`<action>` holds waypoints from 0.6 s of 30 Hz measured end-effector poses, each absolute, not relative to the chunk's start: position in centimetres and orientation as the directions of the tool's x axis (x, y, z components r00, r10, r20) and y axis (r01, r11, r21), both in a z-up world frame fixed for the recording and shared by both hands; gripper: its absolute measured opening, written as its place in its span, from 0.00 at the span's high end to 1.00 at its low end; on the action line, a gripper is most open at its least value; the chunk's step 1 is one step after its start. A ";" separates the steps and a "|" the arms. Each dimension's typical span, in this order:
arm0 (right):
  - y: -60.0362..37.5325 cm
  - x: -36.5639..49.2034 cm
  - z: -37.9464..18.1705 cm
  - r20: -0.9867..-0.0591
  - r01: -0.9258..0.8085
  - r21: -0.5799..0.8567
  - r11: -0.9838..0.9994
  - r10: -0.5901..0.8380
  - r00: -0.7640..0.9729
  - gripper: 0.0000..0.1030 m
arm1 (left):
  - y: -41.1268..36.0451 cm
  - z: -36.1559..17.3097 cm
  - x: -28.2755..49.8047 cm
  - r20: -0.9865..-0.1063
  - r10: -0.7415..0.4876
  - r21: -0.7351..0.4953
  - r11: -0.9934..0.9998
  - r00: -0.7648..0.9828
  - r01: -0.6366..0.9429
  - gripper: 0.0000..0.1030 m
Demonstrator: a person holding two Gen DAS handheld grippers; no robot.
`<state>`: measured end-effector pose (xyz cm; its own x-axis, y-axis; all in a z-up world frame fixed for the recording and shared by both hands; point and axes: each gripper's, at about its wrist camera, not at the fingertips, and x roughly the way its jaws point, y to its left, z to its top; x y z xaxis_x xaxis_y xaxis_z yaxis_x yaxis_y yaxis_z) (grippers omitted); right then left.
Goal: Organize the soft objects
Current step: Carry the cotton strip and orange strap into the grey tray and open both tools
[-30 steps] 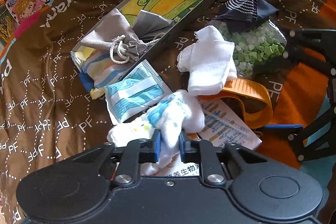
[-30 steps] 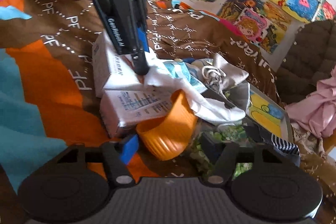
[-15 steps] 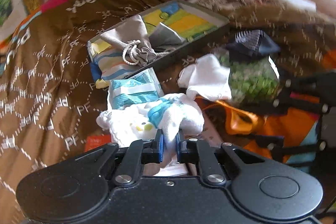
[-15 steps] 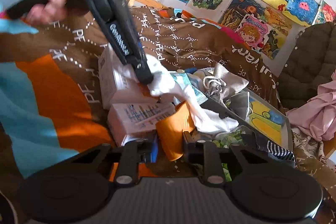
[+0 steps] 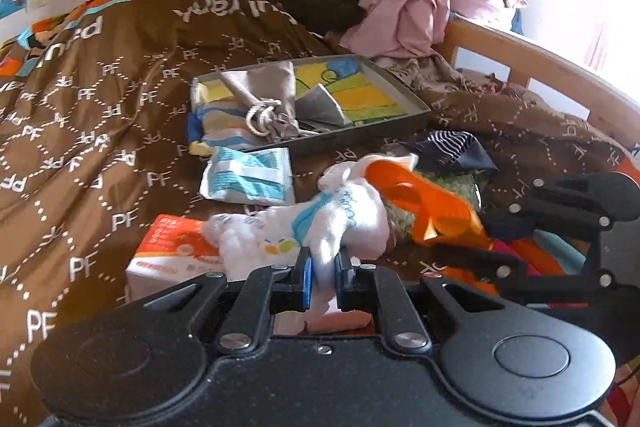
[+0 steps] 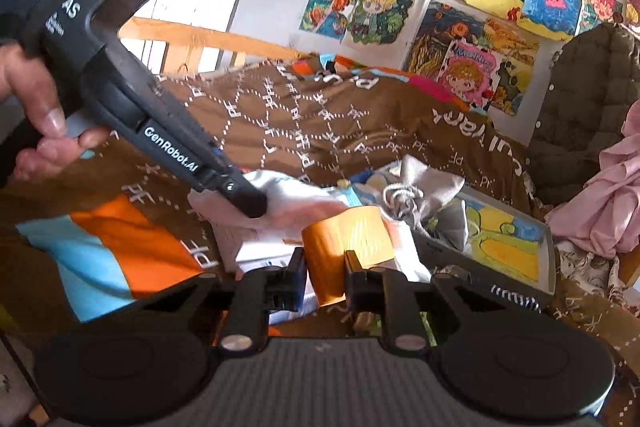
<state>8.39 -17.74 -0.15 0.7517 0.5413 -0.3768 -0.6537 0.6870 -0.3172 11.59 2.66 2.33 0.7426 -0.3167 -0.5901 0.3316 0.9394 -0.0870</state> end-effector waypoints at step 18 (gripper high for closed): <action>-17.2 6.9 2.3 -0.270 -0.655 -0.345 0.672 0.598 0.755 0.80 | 5.8 4.6 11.6 -0.459 -0.296 -0.151 0.955 0.838 0.255 0.89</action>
<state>6.95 -17.15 2.25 0.7548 0.5976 -0.2704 -0.6555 0.6720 -0.3446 11.63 5.77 4.56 0.8377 -0.2961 -0.4589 0.2548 0.9551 -0.1512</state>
